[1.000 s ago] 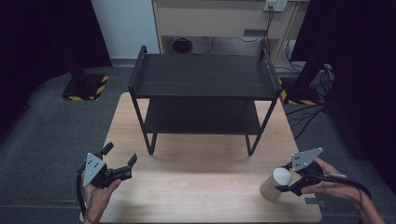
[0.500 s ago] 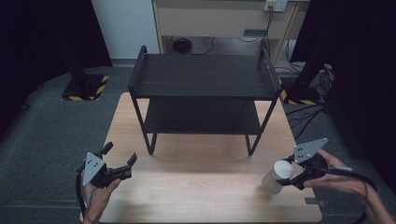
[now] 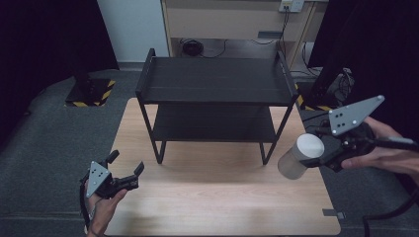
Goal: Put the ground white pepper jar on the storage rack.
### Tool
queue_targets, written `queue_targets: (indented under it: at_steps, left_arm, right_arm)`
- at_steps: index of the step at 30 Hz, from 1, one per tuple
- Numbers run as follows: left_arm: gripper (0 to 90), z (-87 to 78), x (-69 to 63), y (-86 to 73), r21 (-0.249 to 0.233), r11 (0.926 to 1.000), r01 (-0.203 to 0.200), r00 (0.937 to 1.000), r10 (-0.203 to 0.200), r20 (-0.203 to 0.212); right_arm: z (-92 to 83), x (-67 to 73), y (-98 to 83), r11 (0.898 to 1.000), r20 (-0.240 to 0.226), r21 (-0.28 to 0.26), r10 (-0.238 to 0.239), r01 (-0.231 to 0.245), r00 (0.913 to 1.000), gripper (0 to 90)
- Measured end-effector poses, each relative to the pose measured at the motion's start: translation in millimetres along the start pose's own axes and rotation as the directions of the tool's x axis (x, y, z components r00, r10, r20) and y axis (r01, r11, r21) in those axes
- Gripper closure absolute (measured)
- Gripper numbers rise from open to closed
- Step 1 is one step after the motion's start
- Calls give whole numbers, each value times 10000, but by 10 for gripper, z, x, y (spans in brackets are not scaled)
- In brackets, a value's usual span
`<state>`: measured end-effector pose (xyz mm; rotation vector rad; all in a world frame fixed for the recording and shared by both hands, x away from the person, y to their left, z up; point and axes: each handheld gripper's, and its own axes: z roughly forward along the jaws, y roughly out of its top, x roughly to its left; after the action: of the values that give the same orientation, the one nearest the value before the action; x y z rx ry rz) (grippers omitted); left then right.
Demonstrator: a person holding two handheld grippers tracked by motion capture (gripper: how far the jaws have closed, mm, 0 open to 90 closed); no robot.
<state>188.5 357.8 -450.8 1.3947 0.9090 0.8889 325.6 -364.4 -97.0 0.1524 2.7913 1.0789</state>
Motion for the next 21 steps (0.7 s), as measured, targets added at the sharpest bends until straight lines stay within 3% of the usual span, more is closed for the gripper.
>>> queue_targets:
  at_steps: [10, 14, 20, 21]
  left_arm:
    - [19, 3, 12, -2, -32, 10000, 6, 10000, -6, 61]
    - [19, -4, 22, -2, -52, 10000, 26, 10000, -26, 54]
    - [11, -14, 25, -7, -128, 9999, 36, 10000, -36, -2]
    - [9, -12, 25, -8, -139, 9999, 68, 10000, -69, -7]
  right_arm:
    - [-288, -115, 791, 9997, -170, 231, -54, 58, 9998, 337]
    - [-330, -168, 1033, 9996, -117, 151, -226, 227, 9997, 337]
    - [-353, -256, 1255, 9994, -171, 60, -348, 349, 9992, 337]
    - [-350, -263, 1378, 9988, -16, 206, -454, 454, 9990, 337]
